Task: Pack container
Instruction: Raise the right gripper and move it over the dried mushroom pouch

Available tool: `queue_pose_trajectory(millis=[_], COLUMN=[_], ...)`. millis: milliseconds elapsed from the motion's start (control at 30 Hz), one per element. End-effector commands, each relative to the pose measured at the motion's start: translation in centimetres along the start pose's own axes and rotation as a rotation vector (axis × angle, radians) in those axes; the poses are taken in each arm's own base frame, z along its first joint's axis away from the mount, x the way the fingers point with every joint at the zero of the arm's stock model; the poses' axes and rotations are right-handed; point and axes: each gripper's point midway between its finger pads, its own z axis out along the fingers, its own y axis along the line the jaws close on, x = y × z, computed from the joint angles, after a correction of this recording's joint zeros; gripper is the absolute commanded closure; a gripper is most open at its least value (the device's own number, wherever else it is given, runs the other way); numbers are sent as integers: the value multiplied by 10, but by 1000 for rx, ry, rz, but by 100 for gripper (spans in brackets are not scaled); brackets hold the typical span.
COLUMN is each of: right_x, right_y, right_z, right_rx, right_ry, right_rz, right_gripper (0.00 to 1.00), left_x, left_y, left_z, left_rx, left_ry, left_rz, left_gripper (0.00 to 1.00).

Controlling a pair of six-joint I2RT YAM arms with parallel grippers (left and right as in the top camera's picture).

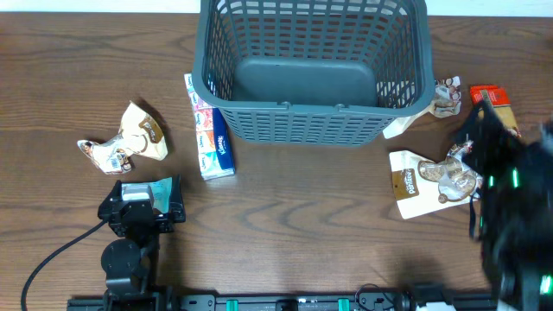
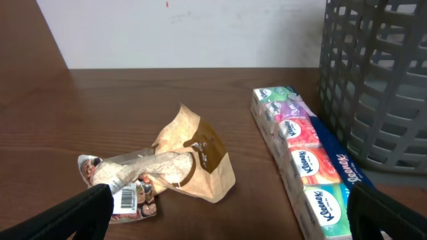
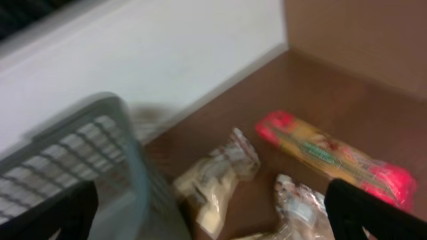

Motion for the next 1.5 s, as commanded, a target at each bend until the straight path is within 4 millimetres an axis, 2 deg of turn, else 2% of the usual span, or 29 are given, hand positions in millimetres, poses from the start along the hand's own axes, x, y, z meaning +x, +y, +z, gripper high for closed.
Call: queue_pose_trajectory(millis=[0,200,267,300,367,467,533,700,800,933,1133,1267,1467], right_x=[-23,-23,-7,7,12,11,7,-21,-19,7,61,93,128], right_y=[6,23,38,43,38,43,38,-13,-36,-48,-55,-66,-78], right_z=[10,24,23,20,24,35,37,49,64,94,144,165,186], right_rx=[115,201,130,90,115,109,138,389,473,515,601,684,761], right_ry=[28,235,344,424,431,410,390,234,249,389,582,678,768], right_rz=[99,2,2,-29,-50,-54,-41,186,307,358,330,291,255], right_gripper=[1,1,1,1,1,1,1,1,1,1,1,1,1], left_x=[14,14,14,14,14,14,14,14,14,14,14,14,14], left_y=[0,0,0,0,0,0,0,0,0,0,0,0,0], left_z=[2,2,2,2,2,2,2,2,3,2,2,2,2], left_rx=[-2,-2,-2,-2,-2,-2,-2,-2,-2,-2,-2,-2,-2], left_ry=[30,30,30,30,30,30,30,30,30,30,30,30,30], left_rz=[-6,-6,-5,-5,-6,-6,-6,-6,-5,-6,-6,-6,-5], left_gripper=[1,1,1,1,1,2,1,1,1,1,2,1,1])
